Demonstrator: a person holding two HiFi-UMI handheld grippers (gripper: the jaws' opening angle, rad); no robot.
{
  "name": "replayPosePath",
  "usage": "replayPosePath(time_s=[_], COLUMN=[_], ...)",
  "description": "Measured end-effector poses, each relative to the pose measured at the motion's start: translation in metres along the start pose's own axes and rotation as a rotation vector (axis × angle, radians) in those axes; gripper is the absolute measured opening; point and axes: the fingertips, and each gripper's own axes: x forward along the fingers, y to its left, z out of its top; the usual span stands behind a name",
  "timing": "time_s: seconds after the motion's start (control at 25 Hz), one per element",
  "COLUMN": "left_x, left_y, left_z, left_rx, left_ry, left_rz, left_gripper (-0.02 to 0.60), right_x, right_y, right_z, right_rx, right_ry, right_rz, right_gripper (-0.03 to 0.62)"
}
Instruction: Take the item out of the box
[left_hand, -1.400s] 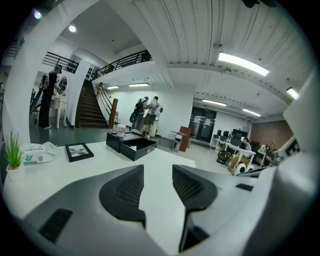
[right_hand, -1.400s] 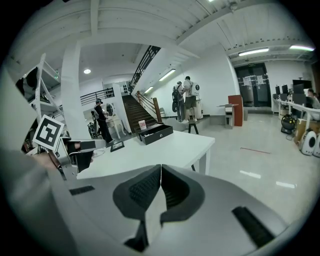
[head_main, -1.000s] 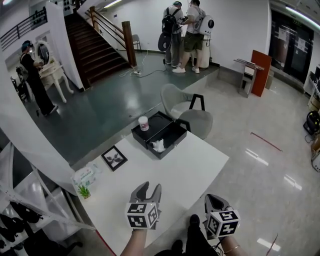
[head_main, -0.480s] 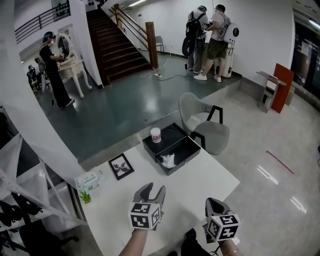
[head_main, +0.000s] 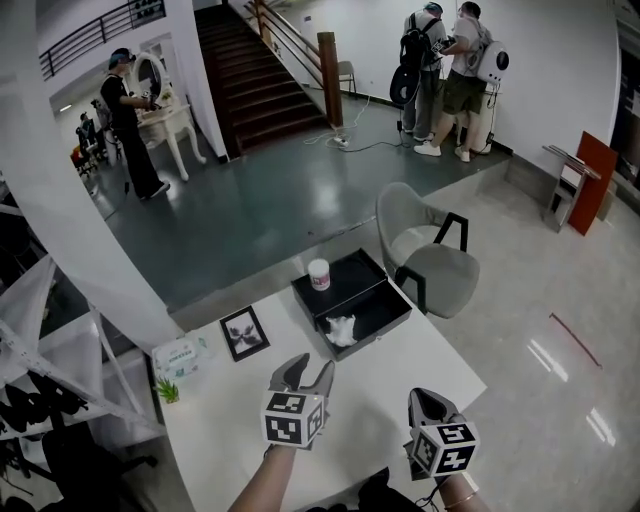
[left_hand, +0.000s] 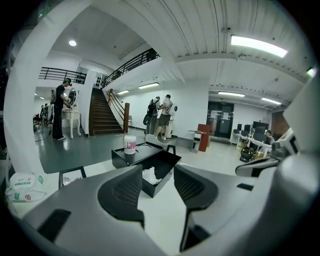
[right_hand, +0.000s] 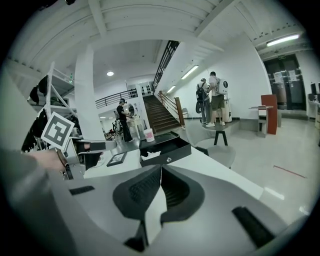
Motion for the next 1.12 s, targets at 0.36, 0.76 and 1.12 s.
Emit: replayPosePath(time_s=[0.36,0.76,1.12], left_x=[0.044,0.094,0.130], left_y=[-0.004,-0.001,0.004], left_z=[0.005,0.005,-0.007], left_rx=[0.037,0.115,0.140], left_ry=[0.059,0.162,0.250], left_rz=[-0.008,-0.006,0.016], left_gripper=[0.173,0.173,0.173], right_x=[0.028,0.046,0.056], right_y=[-0.023,-0.044,-0.062], right_z=[0.007,0.012,0.011], right_rx=[0.007,0.014,0.016], right_ry=[0.029,0.050,0.069], right_rz=[0.045,0.055,0.063], right_gripper=[0.002,0.002,0.000])
